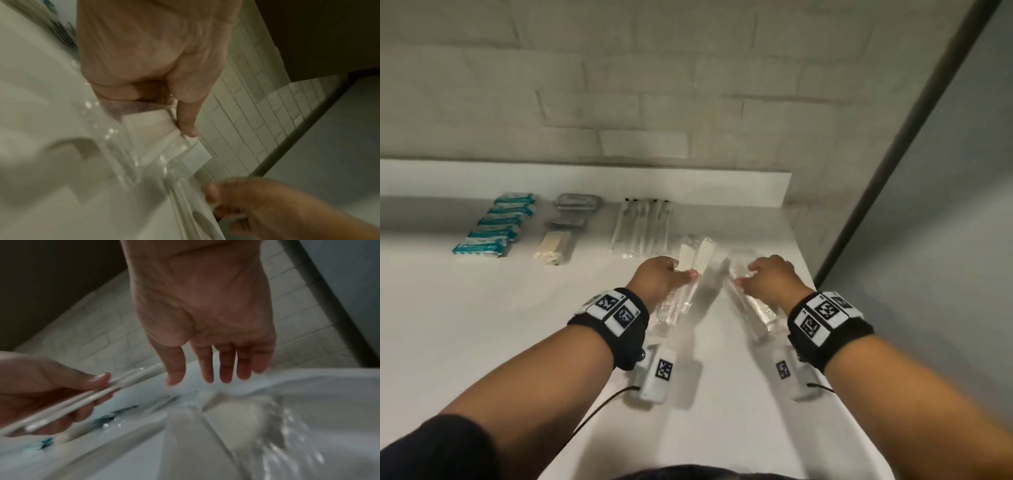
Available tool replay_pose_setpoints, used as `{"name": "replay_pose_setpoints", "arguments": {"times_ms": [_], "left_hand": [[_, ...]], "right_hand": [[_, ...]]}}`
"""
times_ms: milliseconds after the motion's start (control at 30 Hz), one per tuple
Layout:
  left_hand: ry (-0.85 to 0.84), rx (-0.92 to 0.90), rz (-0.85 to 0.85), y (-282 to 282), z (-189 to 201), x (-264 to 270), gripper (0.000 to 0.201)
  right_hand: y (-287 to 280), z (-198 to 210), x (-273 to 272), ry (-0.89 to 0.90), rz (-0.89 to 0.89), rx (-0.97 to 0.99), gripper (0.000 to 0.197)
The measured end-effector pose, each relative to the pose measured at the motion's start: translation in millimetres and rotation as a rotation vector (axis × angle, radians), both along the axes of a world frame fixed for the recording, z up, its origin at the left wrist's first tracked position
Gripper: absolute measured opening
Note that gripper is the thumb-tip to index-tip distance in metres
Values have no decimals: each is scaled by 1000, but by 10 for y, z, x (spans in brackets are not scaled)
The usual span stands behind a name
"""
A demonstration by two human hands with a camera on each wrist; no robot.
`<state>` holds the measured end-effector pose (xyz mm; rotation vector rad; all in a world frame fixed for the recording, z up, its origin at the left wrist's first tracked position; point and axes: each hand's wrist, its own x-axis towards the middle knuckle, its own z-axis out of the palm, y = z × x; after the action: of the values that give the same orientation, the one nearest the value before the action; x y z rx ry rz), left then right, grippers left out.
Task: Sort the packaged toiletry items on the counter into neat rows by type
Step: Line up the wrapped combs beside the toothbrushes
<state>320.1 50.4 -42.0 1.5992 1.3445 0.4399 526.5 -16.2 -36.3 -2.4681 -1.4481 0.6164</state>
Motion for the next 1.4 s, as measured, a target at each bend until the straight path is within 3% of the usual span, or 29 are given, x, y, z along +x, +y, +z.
{"name": "replay_pose_setpoints", "arguments": {"times_ms": [100,200,267,333,400,433,500,600,667,800,900,967,1033,1100,1267,1400], "left_hand": [[-56,-22,30,-59,8,210,76],[-151,-93,10,-123,28,350,81],[-160,-89,4,-103,72,416,72],[-112,-41,-5,-27,153,461,63],[-123,-7,4,93,241,472,51],[-151,-5,15,149,286,462,40],[-173,-6,20,277,345,419,21],[-167,-35,-3,395,330,344,13],[-145,-54,-33,462,284,321,11],[71,188,-156,684,294,437,21],[139,384,-206,852,451,630,11],[217,481,-353,1003,462,728,21],[432,487,-559,1135,344,728,34],[589,442,-632,1234,195,658,44],[713,567,-692,1234,26,624,35],[777,596,-708,1142,-86,789,46]], "right_hand": [[37,136,37,323,33,306,36],[81,204,-25,706,-45,296,30],[152,194,-20,825,-83,278,36],[249,252,12,835,-74,302,27],[391,352,95,809,-76,434,12],[462,411,136,760,-79,531,14],[631,435,205,495,-19,677,13],[770,221,234,-9,252,506,6],[794,35,268,-180,393,302,14],[851,-11,402,-206,500,8,31],[893,30,436,-235,525,-14,28],[932,47,440,-237,524,0,27],[954,57,432,-219,544,-13,33],[979,58,427,-168,543,-29,44],[1128,-15,422,-185,554,-73,51],[1295,-85,341,-313,535,-110,48]]}}
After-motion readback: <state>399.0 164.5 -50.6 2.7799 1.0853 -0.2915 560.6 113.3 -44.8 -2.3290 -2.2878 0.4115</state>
